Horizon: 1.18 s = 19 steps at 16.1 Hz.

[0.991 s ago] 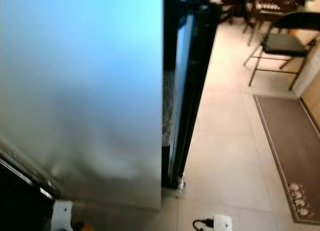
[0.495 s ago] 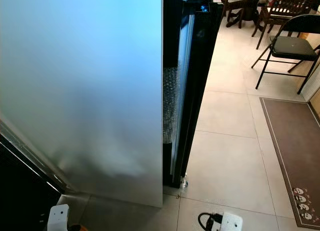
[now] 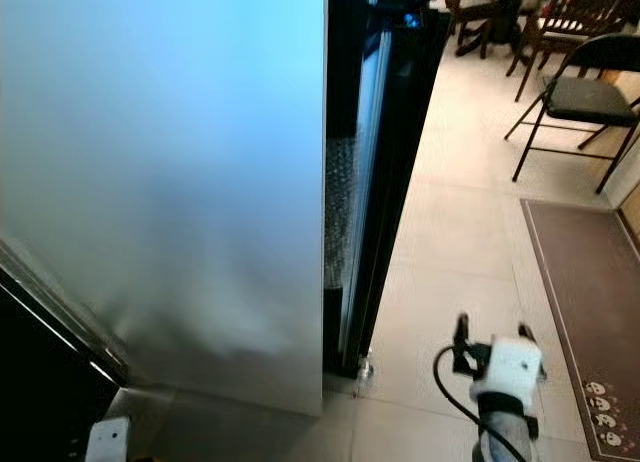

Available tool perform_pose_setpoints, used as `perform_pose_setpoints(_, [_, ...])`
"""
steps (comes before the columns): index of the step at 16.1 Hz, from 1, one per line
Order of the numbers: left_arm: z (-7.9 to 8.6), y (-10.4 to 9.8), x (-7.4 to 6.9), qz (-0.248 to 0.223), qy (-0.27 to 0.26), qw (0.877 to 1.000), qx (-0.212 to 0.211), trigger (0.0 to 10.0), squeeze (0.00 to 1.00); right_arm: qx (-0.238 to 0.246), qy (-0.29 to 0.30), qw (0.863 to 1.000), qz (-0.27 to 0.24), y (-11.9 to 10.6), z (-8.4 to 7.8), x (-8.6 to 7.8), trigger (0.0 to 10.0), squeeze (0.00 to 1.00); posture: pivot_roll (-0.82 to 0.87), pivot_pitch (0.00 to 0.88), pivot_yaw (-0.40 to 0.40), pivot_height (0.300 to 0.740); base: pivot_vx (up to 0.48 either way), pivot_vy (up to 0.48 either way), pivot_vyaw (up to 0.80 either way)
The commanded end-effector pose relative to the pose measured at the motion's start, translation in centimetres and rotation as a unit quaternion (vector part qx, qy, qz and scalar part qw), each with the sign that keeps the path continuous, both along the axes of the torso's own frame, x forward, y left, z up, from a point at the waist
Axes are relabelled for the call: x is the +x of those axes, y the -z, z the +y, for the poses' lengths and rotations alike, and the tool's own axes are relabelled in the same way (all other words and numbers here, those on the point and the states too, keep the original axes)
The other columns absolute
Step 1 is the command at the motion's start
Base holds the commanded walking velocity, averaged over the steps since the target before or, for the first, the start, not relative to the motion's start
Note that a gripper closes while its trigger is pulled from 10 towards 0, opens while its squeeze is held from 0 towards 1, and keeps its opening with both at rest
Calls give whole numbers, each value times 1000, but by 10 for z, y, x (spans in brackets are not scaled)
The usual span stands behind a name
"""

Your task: Restocking fridge

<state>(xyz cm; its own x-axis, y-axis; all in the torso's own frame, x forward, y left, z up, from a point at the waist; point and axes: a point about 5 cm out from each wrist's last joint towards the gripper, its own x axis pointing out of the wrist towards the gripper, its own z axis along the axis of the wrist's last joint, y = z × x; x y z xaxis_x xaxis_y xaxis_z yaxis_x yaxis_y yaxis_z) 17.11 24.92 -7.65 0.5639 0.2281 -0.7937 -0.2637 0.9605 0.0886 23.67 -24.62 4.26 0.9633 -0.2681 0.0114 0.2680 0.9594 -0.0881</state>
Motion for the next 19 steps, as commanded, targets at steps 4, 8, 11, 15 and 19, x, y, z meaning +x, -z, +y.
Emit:
perform_pose_setpoints(4, [-9, 3, 0, 4, 2, 1000, -10, 10000, 0, 44, -43, 997, -41, -39, 28, 27, 10000, 0, -32, 0, -35, 740, 0, 0, 0])
perform_pose_setpoints(8, [-17, 1, 8, -1, 8, 1000, -15, 10000, 0, 62, -80, 994, -32, -57, 56, 44, 10000, 0, -32, 10, -34, 740, 0, 0, 0])
perform_pose_setpoints(11, [-26, -3, 21, -10, 13, 1000, -18, 10000, 0, 78, -77, 994, -26, -61, 62, 46, 10000, 0, -37, 20, -30, 740, 0, 0, 0])
perform_pose_setpoints(15, [-31, -5, 28, -7, 17, 1000, -13, 10000, 0, 67, -45, 997, -17, -65, 47, 47, 10000, 0, -41, 29, -23, 740, 0, 0, 0])
perform_pose_setpoints(19, [-37, -12, 44, -20, 19, 1000, -14, 10000, 0, 71, -50, 996, -13, -66, 49, 45, 10000, 0, -35, 23, -25, 740, 0, 0, 0])
